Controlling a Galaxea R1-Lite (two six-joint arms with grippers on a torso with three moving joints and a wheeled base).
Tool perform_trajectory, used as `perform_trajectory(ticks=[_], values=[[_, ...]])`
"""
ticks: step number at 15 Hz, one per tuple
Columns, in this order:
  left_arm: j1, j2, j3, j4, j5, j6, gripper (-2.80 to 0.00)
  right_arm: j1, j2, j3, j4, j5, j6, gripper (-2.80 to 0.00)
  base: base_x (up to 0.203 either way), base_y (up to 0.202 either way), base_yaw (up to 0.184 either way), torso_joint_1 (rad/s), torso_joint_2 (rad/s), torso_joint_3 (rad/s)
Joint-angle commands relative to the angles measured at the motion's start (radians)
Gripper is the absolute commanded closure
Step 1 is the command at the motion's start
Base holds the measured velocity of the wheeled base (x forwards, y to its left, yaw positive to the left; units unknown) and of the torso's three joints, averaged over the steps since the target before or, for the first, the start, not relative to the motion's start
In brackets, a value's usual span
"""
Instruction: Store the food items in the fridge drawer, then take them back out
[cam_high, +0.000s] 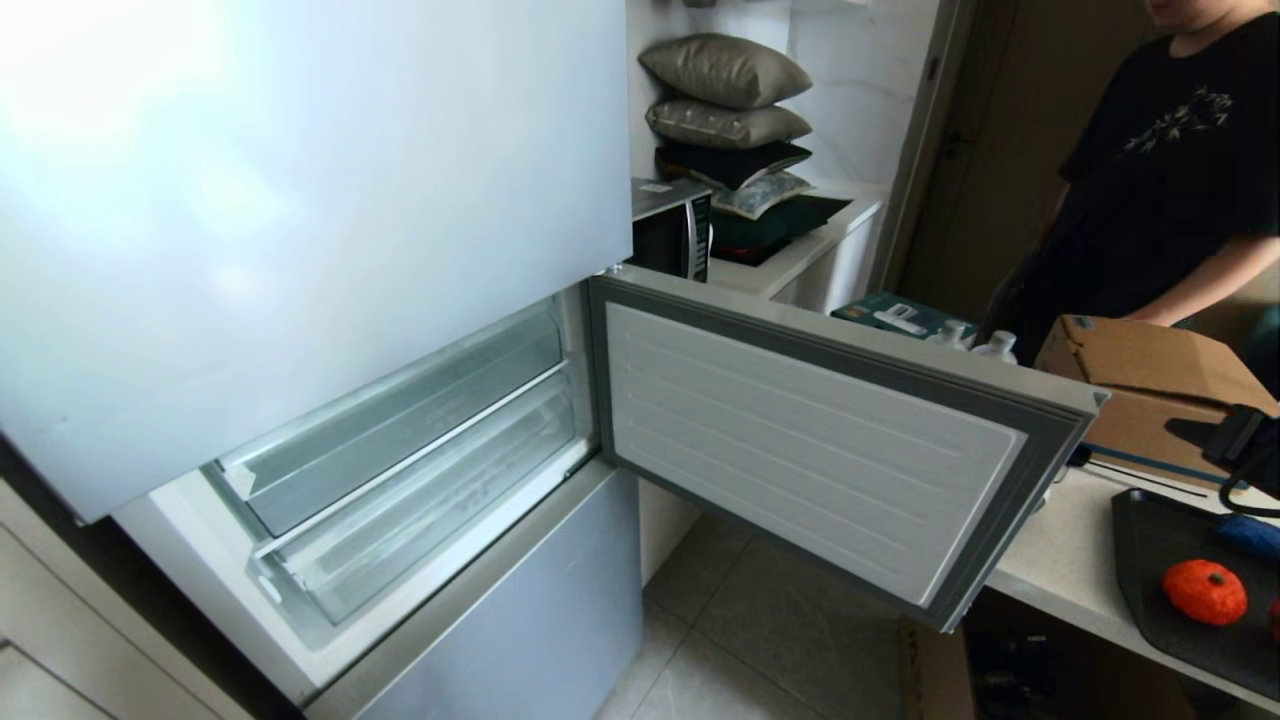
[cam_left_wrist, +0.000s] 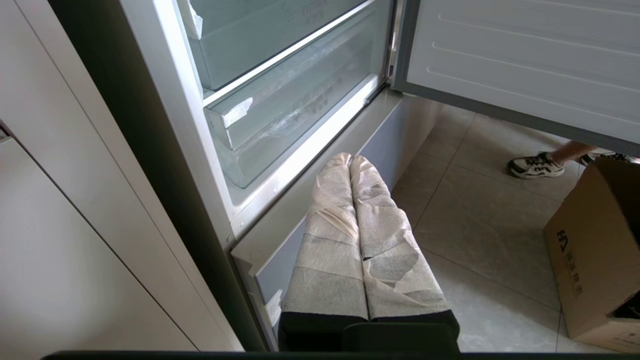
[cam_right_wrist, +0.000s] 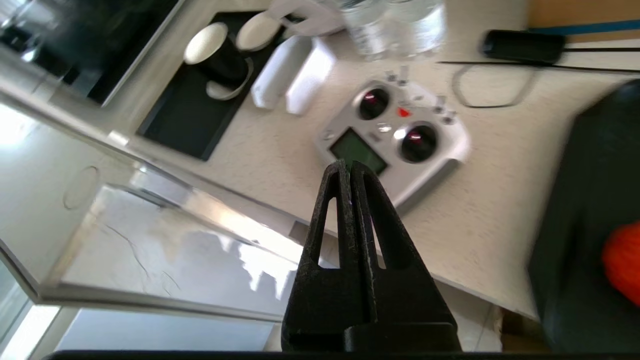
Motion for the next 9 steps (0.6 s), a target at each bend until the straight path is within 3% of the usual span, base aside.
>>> perform_trajectory(ticks=[1, 7, 9], values=[[0.0, 0.0, 0.0, 0.001, 0.0, 0.001, 0.0, 0.03, 0.061, -0.031, -0.005, 0.003, 0.001, 0.0, 0.0, 0.0, 0.0, 0.0, 0.0, 0.0], [0.0, 0.0, 0.0, 0.001, 0.0, 0.0, 0.0, 0.068, 0.107, -0.06, -0.007, 0.012, 0.01, 0.0, 0.0, 0.0, 0.0, 0.0, 0.0, 0.0], [0.0, 0.0, 0.0, -0.001, 0.0, 0.001, 0.0, 0.068, 0.133, -0.094, -0.01, 0.051, 0.007, 0.0, 0.0, 0.0, 0.0, 0.0, 0.0, 0.0]])
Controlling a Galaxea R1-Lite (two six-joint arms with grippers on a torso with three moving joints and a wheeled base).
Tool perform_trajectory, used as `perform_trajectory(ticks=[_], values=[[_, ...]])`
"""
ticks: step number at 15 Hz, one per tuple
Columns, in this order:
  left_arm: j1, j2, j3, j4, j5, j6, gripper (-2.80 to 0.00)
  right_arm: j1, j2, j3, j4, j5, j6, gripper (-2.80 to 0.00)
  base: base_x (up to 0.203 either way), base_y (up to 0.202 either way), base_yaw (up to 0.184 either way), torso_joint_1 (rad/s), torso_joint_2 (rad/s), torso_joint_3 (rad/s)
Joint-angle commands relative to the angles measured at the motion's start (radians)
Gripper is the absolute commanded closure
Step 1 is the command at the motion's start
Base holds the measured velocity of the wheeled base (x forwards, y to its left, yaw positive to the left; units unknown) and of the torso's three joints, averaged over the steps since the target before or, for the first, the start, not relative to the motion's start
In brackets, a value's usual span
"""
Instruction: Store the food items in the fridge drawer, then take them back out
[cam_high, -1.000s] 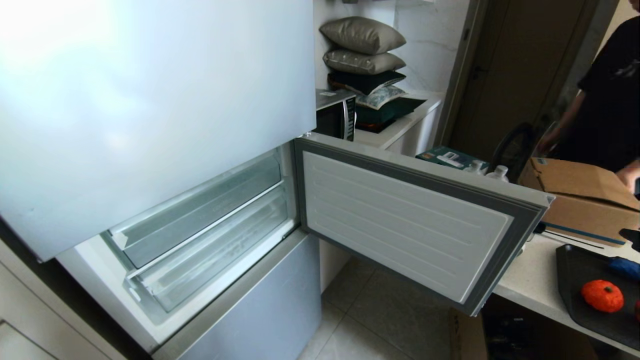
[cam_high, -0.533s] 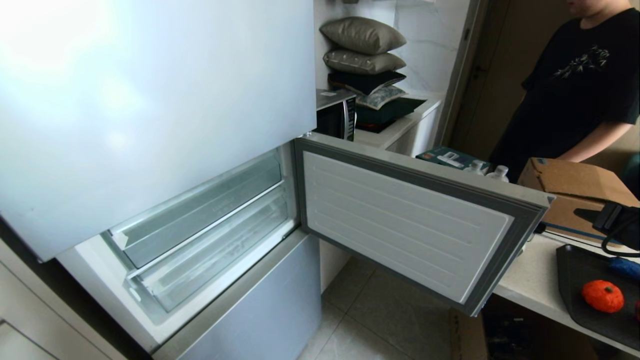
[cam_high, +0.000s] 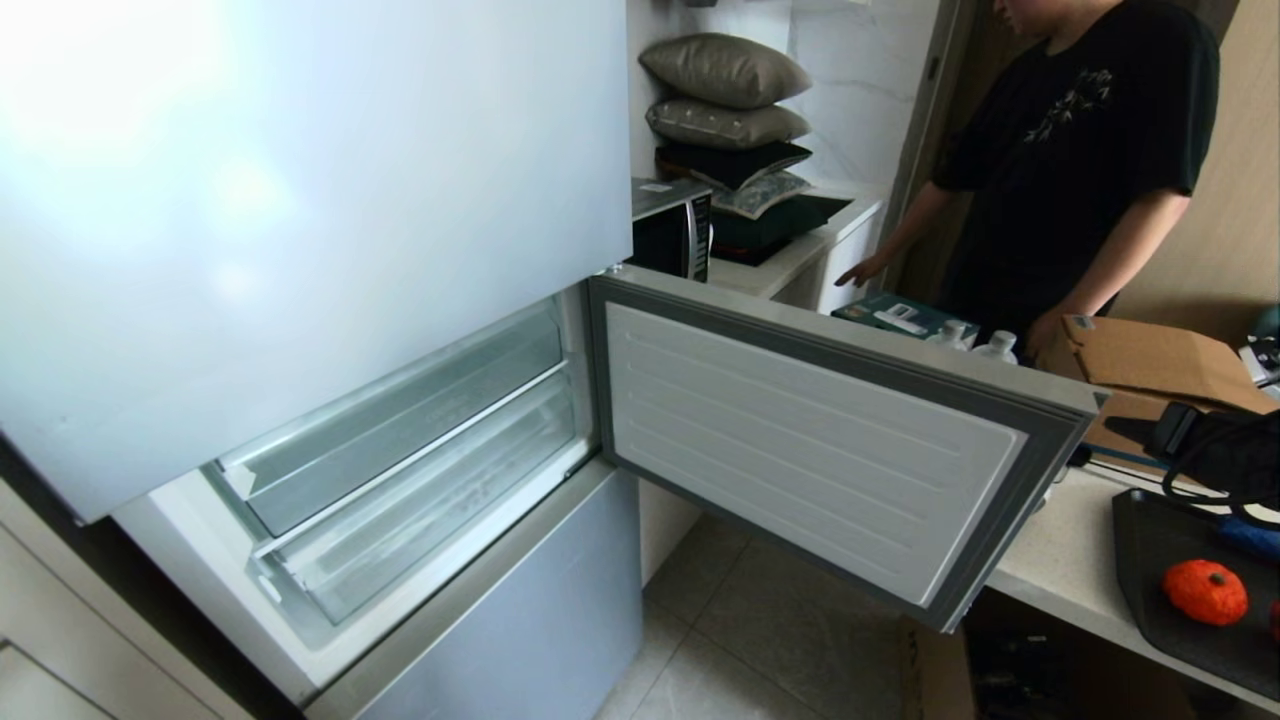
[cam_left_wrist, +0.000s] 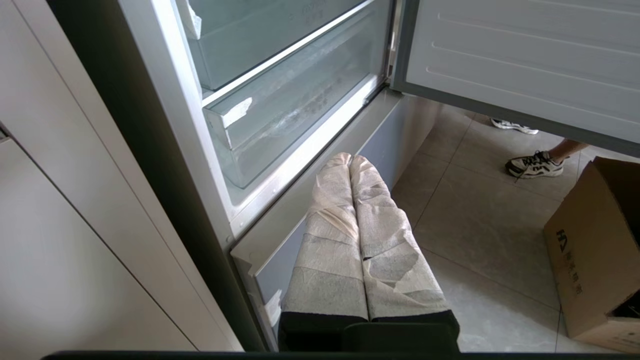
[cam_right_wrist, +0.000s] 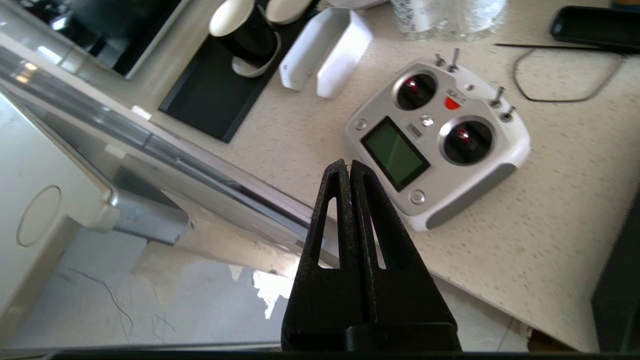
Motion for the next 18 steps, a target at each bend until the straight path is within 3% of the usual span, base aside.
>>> perform_trajectory(ticks=[1, 10, 18], values=[[0.001, 0.0, 0.0, 0.0, 0.0, 0.001, 0.0, 0.001, 0.02, -0.02, -0.004, 0.023, 0.0, 0.0, 0.0, 0.0, 0.0, 0.0, 0.0, 0.0], [0.001, 0.0, 0.0, 0.0, 0.0, 0.0, 0.0, 0.071, 0.067, -0.036, -0.005, 0.049, -0.001, 0.0, 0.0, 0.0, 0.0, 0.0, 0.0, 0.0], [0.001, 0.001, 0.0, 0.0, 0.0, 0.0, 0.0, 0.117, -0.052, 0.105, -0.004, 0.07, 0.004, 0.0, 0.0, 0.0, 0.0, 0.0, 0.0, 0.0]])
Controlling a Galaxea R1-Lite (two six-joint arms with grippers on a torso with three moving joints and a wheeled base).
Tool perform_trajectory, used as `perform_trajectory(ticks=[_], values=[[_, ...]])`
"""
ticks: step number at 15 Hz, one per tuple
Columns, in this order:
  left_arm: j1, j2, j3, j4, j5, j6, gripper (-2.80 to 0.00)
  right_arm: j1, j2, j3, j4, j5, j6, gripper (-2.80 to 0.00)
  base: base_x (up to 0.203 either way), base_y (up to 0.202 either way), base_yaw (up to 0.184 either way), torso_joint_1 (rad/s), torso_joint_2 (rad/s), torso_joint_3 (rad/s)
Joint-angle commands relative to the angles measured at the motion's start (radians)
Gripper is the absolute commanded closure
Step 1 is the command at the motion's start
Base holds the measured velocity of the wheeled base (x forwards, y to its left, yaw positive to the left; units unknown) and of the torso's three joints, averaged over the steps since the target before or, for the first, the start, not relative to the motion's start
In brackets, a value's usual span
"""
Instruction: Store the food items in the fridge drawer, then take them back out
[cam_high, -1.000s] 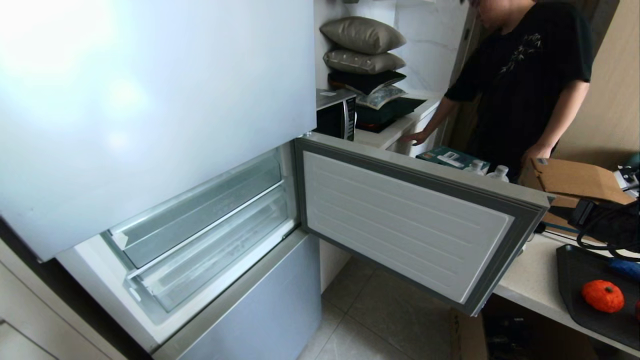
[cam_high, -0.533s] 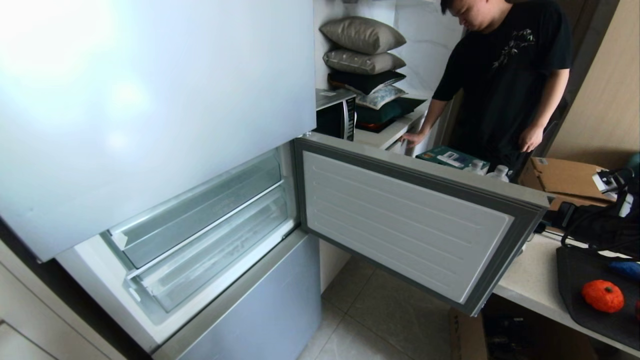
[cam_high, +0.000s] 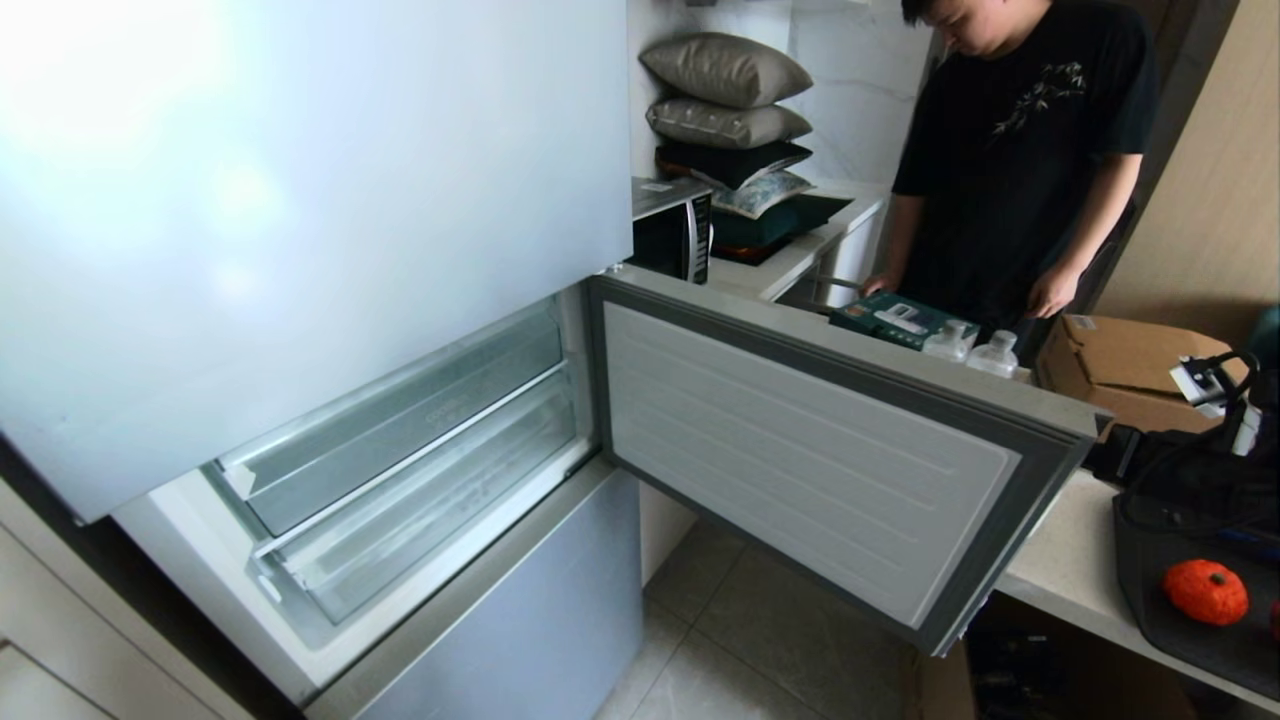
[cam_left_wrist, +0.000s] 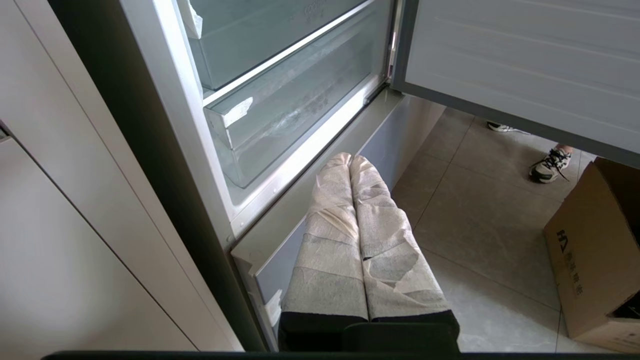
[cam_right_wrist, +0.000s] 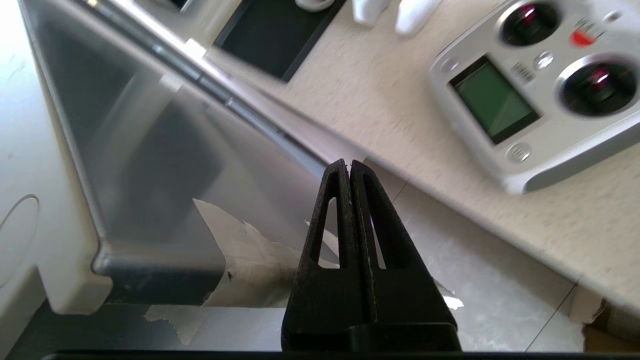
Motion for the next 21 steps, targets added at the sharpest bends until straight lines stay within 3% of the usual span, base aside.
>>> perform_trajectory(ticks=[1, 6, 10, 15, 21], values=[[0.001, 0.0, 0.0, 0.0, 0.0, 0.0, 0.0, 0.01, -0.063, 0.048, -0.004, 0.009, 0.0, 0.0, 0.0, 0.0, 0.0, 0.0, 0.0, 0.0], [0.001, 0.0, 0.0, -0.001, 0.0, -0.001, 0.0, 0.053, -0.193, 0.201, -0.004, 0.088, 0.0, 0.0, 0.0, 0.0, 0.0, 0.0, 0.0, 0.0], [0.001, 0.0, 0.0, 0.001, 0.0, 0.001, 0.0, 0.142, -0.323, 0.335, -0.004, 0.094, -0.001, 0.0, 0.0, 0.0, 0.0, 0.0, 0.0, 0.0], [0.001, 0.0, 0.0, 0.0, 0.0, 0.0, 0.0, 0.38, -0.432, 0.443, -0.004, 0.093, 0.002, 0.0, 0.0, 0.0, 0.0, 0.0, 0.0, 0.0], [0.001, 0.0, 0.0, -0.001, 0.0, 0.001, 0.0, 0.583, -0.336, 0.352, -0.004, 0.082, 0.01, 0.0, 0.0, 0.0, 0.0, 0.0, 0.0, 0.0]])
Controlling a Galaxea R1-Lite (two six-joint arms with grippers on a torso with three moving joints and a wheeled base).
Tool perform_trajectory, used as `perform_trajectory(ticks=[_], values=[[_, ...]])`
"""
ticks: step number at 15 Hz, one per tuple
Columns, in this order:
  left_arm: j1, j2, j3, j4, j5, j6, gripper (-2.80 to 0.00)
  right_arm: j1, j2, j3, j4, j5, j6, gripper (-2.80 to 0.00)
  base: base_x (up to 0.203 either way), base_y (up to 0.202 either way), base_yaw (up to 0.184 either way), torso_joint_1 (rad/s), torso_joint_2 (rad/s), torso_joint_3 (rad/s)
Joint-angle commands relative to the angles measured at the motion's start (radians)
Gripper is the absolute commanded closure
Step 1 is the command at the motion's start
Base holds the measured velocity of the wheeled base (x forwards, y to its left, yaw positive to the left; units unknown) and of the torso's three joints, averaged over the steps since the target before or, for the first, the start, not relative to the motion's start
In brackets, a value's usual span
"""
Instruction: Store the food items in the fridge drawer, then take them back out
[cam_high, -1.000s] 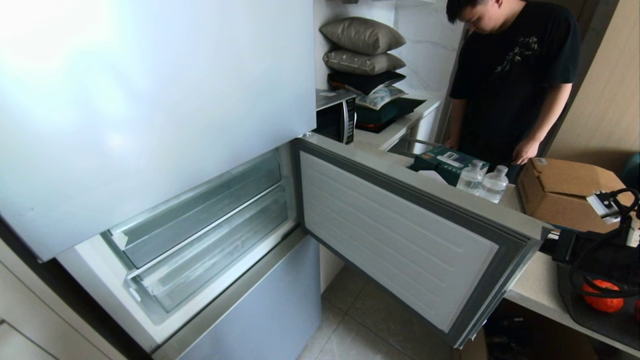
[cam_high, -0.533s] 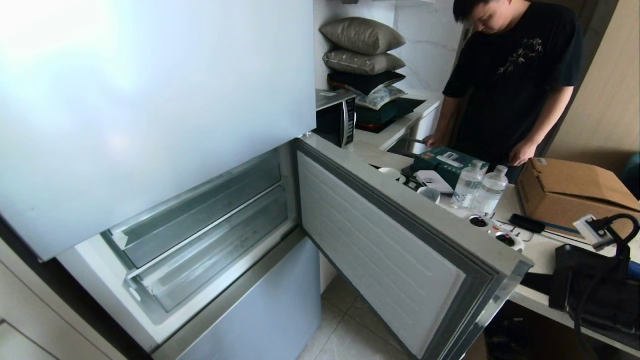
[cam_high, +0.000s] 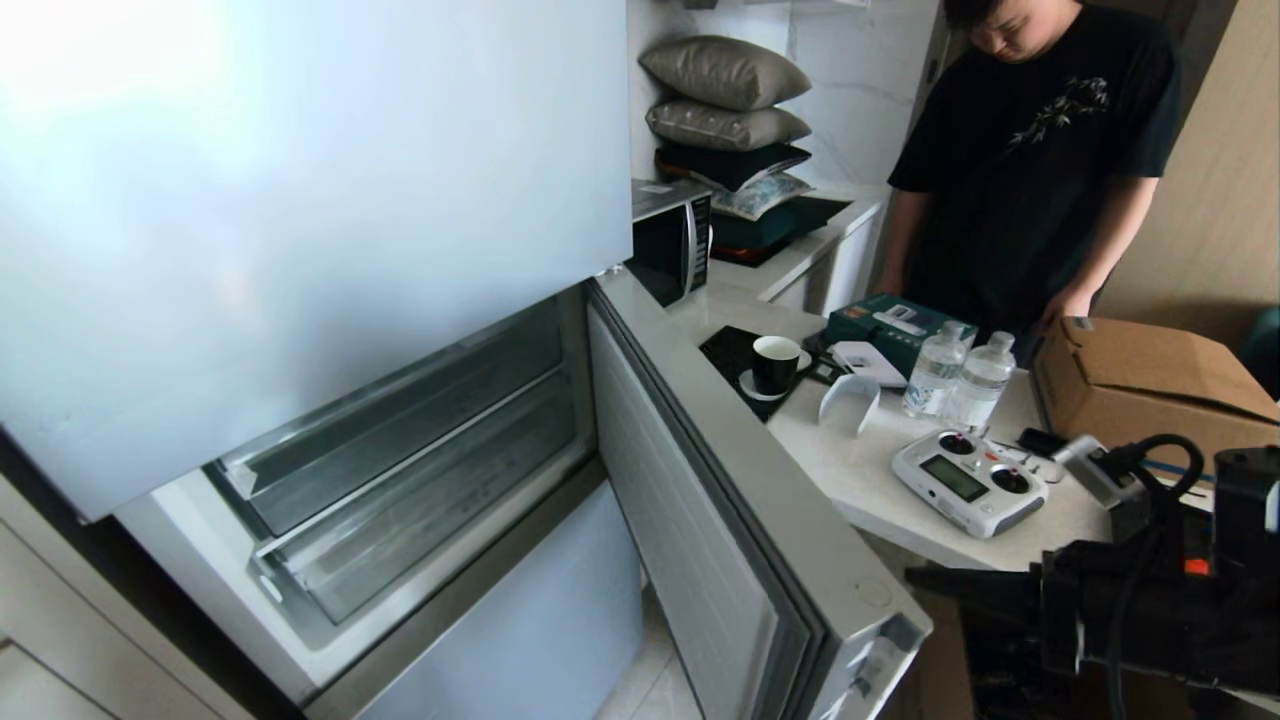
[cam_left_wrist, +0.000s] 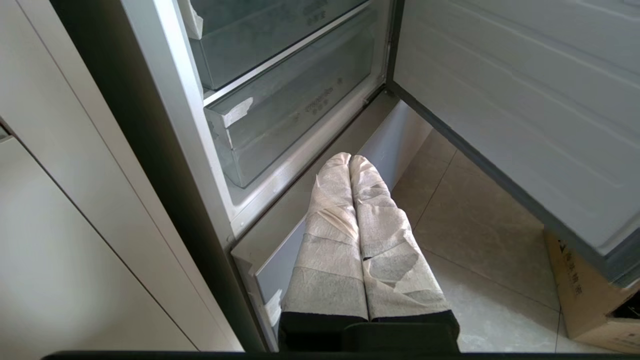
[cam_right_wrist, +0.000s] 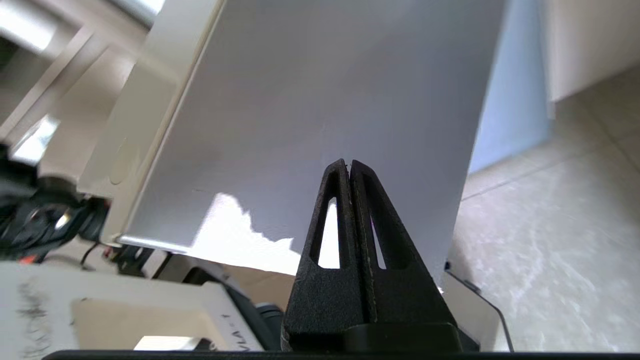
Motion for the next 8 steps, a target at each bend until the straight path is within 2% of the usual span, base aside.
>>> perform_trajectory(ticks=[1, 2, 6, 8], values=[[0.0, 0.0, 0.0, 0.001, 0.0, 0.0, 0.0, 0.057, 0.064, -0.04, -0.005, -0.003, 0.002, 0.0, 0.0, 0.0, 0.0, 0.0, 0.0, 0.0], [0.0, 0.0, 0.0, 0.0, 0.0, 0.0, 0.0, 0.096, 0.108, -0.08, -0.005, -0.031, 0.001, 0.0, 0.0, 0.0, 0.0, 0.0, 0.0, 0.0], [0.0, 0.0, 0.0, -0.001, 0.0, -0.001, 0.0, 0.293, 0.293, -0.285, -0.005, -0.224, -0.003, 0.0, 0.0, 0.0, 0.0, 0.0, 0.0, 0.0], [0.0, 0.0, 0.0, 0.0, 0.0, -0.001, 0.0, 0.372, 0.388, -0.409, -0.005, -0.285, -0.004, 0.0, 0.0, 0.0, 0.0, 0.0, 0.0, 0.0]])
